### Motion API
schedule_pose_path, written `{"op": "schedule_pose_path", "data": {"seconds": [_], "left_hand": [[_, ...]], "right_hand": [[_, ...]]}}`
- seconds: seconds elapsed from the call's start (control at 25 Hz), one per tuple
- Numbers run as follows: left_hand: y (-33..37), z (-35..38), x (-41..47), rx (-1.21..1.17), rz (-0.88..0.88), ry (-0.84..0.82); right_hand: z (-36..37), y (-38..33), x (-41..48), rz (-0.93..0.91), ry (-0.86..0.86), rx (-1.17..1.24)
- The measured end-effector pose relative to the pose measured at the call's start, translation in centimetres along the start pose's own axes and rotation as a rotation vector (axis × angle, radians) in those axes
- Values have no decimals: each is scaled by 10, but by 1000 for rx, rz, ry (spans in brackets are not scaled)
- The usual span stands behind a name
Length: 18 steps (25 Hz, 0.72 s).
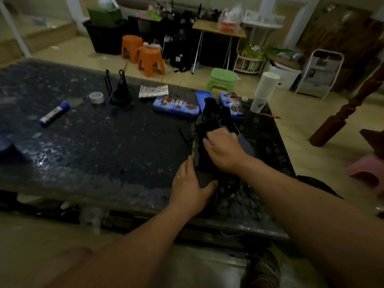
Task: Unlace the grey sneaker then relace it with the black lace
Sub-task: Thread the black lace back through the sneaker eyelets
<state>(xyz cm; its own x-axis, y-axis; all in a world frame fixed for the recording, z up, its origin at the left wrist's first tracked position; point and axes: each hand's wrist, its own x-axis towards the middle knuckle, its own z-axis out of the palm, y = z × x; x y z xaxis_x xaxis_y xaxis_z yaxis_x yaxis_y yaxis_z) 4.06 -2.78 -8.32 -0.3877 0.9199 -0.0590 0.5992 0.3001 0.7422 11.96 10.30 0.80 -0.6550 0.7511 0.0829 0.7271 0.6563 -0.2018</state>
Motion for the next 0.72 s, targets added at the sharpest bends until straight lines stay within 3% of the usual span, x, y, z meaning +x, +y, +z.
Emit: {"op": "schedule_pose_path", "data": {"seconds": [0.12, 0.24, 0.4, 0.6, 0.72], "left_hand": [[-1, -2, 0, 63, 6, 14], [-1, -3, 1, 83, -1, -14], [-3, -3, 1, 86, -1, -3], [0, -14, 0, 90, -2, -91], [0, -34, 10, 37, -32, -137]], "right_hand": [[-12, -4, 19, 56, -50, 33], [-27, -1, 58, 124, -15, 189], [-45, -2, 89, 126, 21, 207], [-41, 8, 75, 159, -92, 327], [-41, 21, 36, 264, 116, 478]]}}
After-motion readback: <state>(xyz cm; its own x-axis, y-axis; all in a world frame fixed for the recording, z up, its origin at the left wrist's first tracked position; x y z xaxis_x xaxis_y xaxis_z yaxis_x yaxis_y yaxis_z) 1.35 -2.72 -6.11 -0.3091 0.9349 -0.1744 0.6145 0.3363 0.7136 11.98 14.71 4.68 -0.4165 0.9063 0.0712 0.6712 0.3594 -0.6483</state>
